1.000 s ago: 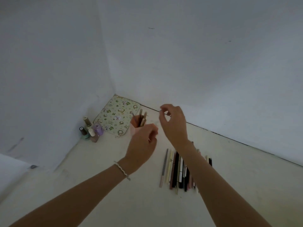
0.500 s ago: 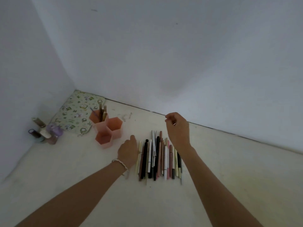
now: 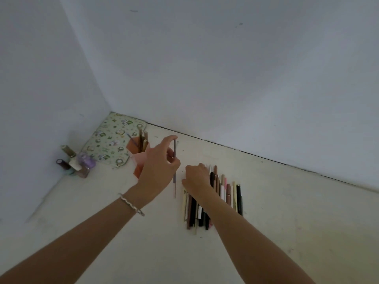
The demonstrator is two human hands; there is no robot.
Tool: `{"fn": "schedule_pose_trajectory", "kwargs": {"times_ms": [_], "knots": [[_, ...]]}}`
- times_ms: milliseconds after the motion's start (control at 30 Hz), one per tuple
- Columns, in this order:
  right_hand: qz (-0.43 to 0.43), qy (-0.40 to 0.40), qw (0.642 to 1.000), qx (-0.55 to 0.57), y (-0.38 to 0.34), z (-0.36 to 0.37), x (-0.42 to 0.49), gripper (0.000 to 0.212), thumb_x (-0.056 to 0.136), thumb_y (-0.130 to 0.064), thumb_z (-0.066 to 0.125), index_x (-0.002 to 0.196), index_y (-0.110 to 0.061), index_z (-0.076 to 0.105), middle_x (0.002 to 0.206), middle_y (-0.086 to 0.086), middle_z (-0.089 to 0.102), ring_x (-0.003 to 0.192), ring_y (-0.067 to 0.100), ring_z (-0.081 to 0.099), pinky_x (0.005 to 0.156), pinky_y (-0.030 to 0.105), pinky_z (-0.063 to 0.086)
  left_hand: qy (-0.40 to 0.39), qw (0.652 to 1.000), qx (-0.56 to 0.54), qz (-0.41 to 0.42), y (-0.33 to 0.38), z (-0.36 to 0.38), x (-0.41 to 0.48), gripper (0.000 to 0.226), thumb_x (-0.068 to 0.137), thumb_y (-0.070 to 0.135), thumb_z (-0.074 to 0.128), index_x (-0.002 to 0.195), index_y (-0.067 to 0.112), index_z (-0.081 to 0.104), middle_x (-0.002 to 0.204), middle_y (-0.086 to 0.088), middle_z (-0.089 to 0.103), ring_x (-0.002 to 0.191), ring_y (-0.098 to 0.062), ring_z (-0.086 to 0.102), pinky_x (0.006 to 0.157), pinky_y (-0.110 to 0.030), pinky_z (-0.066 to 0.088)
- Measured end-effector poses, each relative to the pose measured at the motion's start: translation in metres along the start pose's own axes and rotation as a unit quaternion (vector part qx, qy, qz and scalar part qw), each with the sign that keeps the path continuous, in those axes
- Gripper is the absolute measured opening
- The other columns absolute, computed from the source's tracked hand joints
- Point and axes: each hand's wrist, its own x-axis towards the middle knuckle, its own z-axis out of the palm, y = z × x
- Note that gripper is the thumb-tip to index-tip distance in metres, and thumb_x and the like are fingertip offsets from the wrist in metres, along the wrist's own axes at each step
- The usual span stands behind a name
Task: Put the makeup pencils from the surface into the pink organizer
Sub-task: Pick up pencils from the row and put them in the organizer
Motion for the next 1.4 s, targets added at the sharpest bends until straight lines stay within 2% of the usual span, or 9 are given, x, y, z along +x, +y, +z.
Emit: {"fn": "schedule_pose_trajectory", "kwargs": {"times_ms": [233,400,600,733,833,933,1133,1267,1400], "knots": [[0.008,0.011,0.996,0.084,-0.007,0.004,0.007,0.011,0.087,-0.011,0.051,0.077,-0.011,0.050,0.074,0.004,0.055,0.083,0.025,0.063,0.078,0.034,0.053,0.020,0.999,-0.045,-0.010,-0.003,-0.001,-0.004,0.056,0.085,0.001,0.064,0.133,0.029,0.052,0.087,0.008,0.054,0.078,-0.013,0.059,0.074,-0.028,0.058],[0.051,0.079,0.982,0.166,0.002,-0.020,0.013,0.009,0.084,-0.014,0.054,0.082,-0.006,0.056,0.075,0.005,0.059,0.071,0.022,0.057,0.059,0.027,0.041,0.060,0.992,-0.108,0.005,0.003,-0.023,-0.001,0.054,0.086,0.001,0.063,0.133,0.026,0.052,0.089,0.004,0.060,0.074,-0.011,0.065,0.067,-0.025,0.060],[0.121,0.260,0.865,0.410,0.010,-0.106,0.013,0.007,0.075,-0.016,0.064,0.079,-0.011,0.066,0.063,-0.005,0.061,0.050,0.003,0.049,0.049,0.013,0.038,0.305,0.944,-0.111,0.052,-0.012,-0.087,0.038,0.052,0.086,0.001,0.060,0.132,0.022,0.048,0.089,0.015,0.059,0.078,0.003,0.061,0.070,-0.011,0.055],[0.072,0.338,0.792,0.503,-0.007,-0.145,0.003,0.006,0.080,-0.011,0.064,0.086,-0.011,0.066,0.071,0.001,0.064,0.053,-0.002,0.050,0.052,0.006,0.039,0.271,0.962,-0.035,0.021,-0.042,-0.084,0.044,0.048,0.089,0.003,0.060,0.131,0.020,0.048,0.098,0.002,0.063,0.086,-0.013,0.063,0.078,-0.029,0.058],[0.029,0.368,0.772,0.517,-0.026,-0.155,-0.004,0.008,0.084,-0.009,0.063,0.091,-0.011,0.065,0.074,0.000,0.064,0.060,0.001,0.051,0.057,0.008,0.041,0.204,0.975,0.072,0.047,-0.067,-0.069,0.033,0.033,0.092,0.013,0.059,0.125,0.013,0.057,0.105,-0.003,0.064,0.098,-0.019,0.060,0.090,-0.039,0.051],[-0.018,0.391,0.756,0.525,-0.046,-0.155,-0.008,0.008,0.085,-0.008,0.062,0.091,-0.011,0.064,0.074,-0.004,0.061,0.065,0.006,0.053,0.062,0.012,0.044,0.243,0.963,0.094,0.068,-0.082,-0.073,0.025,0.032,0.098,0.019,0.048,0.125,0.005,0.059,0.117,-0.012,0.062,0.109,-0.028,0.056,0.098,-0.037,0.043],[-0.063,0.389,0.780,0.486,-0.083,-0.130,0.002,0.008,0.086,-0.013,0.060,0.091,-0.020,0.060,0.080,-0.004,0.062,0.073,0.011,0.056,0.068,0.021,0.049,0.278,0.959,0.016,0.051,-0.074,-0.106,0.024,0.030,0.100,0.012,0.041,0.126,0.013,0.055,0.114,-0.001,0.055,0.094,-0.007,0.055,0.080,-0.021,0.050],[-0.100,0.296,0.872,0.378,-0.092,-0.100,0.010,0.009,0.090,-0.012,0.060,0.097,-0.015,0.065,0.087,-0.003,0.064,0.083,0.015,0.056,0.077,0.031,0.051,0.277,0.959,-0.036,0.043,-0.057,-0.103,0.022,0.031,0.095,0.008,0.043,0.121,0.018,0.056,0.108,0.007,0.056,0.087,0.011,0.054,0.070,-0.008,0.046],[-0.106,0.289,0.885,0.350,-0.084,-0.095,0.004,0.022,0.089,-0.013,0.062,0.110,-0.013,0.067,0.094,-0.001,0.068,0.086,0.015,0.058,0.081,0.030,0.050,0.218,0.974,-0.040,0.053,-0.037,-0.071,0.011,0.026,0.093,0.015,0.044,0.115,0.023,0.056,0.101,0.011,0.059,0.083,0.003,0.060,0.068,-0.011,0.048]]}}
